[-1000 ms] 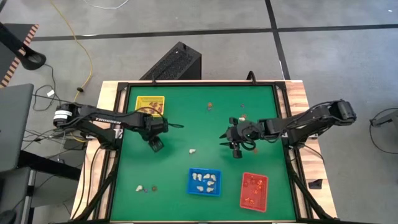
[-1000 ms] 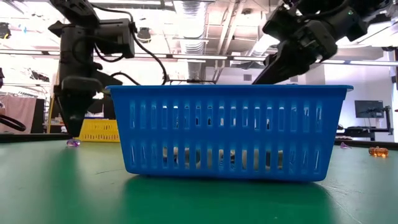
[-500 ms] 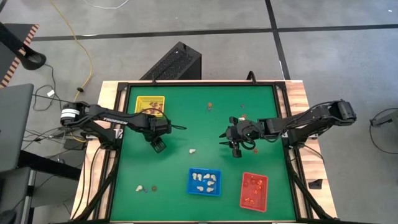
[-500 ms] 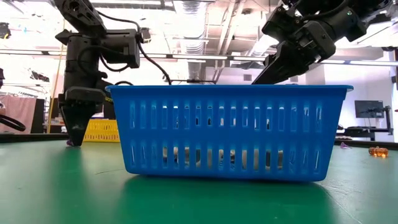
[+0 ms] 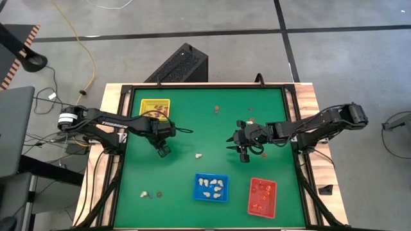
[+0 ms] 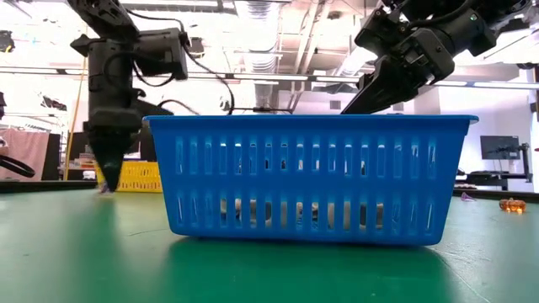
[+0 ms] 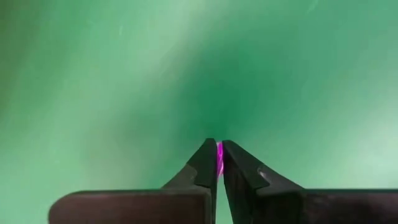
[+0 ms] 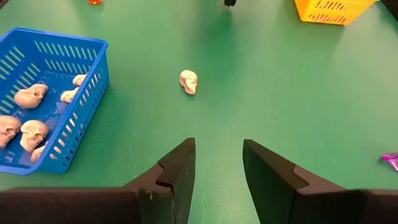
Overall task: Sort Halloween decoration
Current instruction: Put the purple witch hat toy into the yellow basket
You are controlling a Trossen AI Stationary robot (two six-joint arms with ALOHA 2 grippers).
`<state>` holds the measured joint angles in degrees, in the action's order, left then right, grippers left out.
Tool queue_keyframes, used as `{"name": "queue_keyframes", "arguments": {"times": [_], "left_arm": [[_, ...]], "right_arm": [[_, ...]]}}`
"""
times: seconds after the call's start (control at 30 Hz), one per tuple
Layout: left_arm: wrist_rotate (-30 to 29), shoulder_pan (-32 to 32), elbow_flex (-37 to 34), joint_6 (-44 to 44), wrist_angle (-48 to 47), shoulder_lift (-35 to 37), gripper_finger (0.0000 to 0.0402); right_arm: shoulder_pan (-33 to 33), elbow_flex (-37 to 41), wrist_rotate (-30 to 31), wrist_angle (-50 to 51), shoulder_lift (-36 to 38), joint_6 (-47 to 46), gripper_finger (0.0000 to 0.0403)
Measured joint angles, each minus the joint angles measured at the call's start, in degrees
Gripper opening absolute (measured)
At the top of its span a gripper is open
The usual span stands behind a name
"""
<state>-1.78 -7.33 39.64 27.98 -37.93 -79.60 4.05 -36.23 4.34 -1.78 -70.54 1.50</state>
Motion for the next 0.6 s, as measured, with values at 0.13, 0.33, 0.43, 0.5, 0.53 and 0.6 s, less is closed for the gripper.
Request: {"name": "queue_keyframes", "arguments": {"times": [0.13,0.33,0.43,0.5,0.53,0.6], "left_arm": [[0.0,-0.8,0.1,-2.0,1.6,3.4,0.0001],[-5.9,-4.8,2.8,-7.3,2.7,10.4,0.0],[-10.1,-9.0,4.3,-11.2,2.9,12.8,0.0],[-10.9,-12.7,4.8,-14.1,3.2,13.1,0.0],[-11.2,-14.7,4.8,-15.2,3.2,13.1,0.0],[-11.3,-18.9,4.6,-17.3,3.0,12.6,0.0]], "right_arm": [[0.0,0.0,0.0,0.0,0.0,0.0,0.0164],[0.0,0.0,0.0,-0.5,0.0,0.0,0.0164],[0.0,0.0,0.0,-1.2,0.0,0.0,0.0164],[-0.1,0.0,0.0,-1.7,0.0,0.0,0.0164],[-0.1,0.0,0.0,-1.9,0.0,0.0,0.0164],[-0.1,0.0,0.0,-1.9,0.0,0.0,0.0164]]}}
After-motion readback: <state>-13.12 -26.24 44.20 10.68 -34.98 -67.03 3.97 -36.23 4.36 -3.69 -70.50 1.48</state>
